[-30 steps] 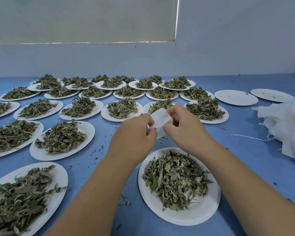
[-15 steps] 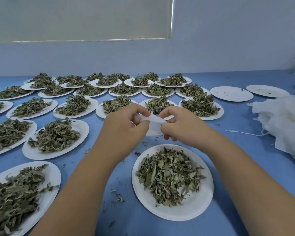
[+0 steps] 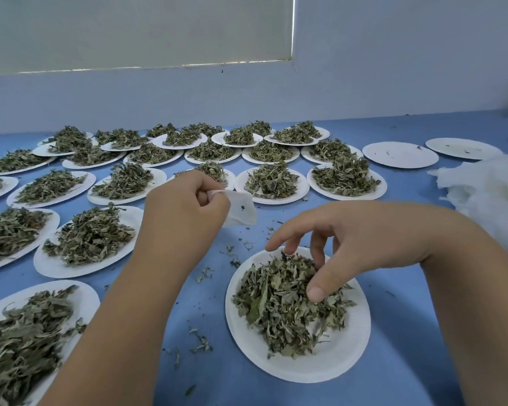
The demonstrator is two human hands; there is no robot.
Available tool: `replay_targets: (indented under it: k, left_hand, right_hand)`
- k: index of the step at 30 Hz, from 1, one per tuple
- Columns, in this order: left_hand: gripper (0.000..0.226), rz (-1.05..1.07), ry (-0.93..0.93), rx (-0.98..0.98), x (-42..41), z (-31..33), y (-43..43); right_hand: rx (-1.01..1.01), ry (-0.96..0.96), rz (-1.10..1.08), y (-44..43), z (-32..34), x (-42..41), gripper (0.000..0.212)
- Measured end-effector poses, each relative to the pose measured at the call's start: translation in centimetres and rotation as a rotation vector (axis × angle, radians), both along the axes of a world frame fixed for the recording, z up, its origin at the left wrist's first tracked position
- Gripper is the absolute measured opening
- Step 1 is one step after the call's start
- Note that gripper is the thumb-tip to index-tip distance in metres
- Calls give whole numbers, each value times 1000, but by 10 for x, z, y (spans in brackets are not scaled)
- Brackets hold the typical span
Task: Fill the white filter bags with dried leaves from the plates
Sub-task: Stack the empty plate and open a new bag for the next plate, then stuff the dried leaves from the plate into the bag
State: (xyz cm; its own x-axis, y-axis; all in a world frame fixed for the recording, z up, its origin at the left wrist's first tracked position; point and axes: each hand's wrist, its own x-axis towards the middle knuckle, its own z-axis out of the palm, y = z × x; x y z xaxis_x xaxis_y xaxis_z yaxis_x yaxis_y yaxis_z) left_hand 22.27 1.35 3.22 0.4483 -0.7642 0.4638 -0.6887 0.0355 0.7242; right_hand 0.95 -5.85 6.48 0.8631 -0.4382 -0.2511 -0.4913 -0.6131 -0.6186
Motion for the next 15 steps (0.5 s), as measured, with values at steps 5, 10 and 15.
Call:
replay_targets:
  k: [5, 10, 15]
  left_hand:
    - [18, -13, -37, 57, -4, -5, -3]
    - [17, -30, -85, 47, -9, -9, -4]
    - [17, -34, -108, 32, -11, -11, -5]
  right_hand:
    - [-77, 48, -29, 7, -5, 5, 52]
    - [-120, 81, -70, 10, -10, 12, 43]
    - [-180, 51, -80, 10, -11, 17, 24]
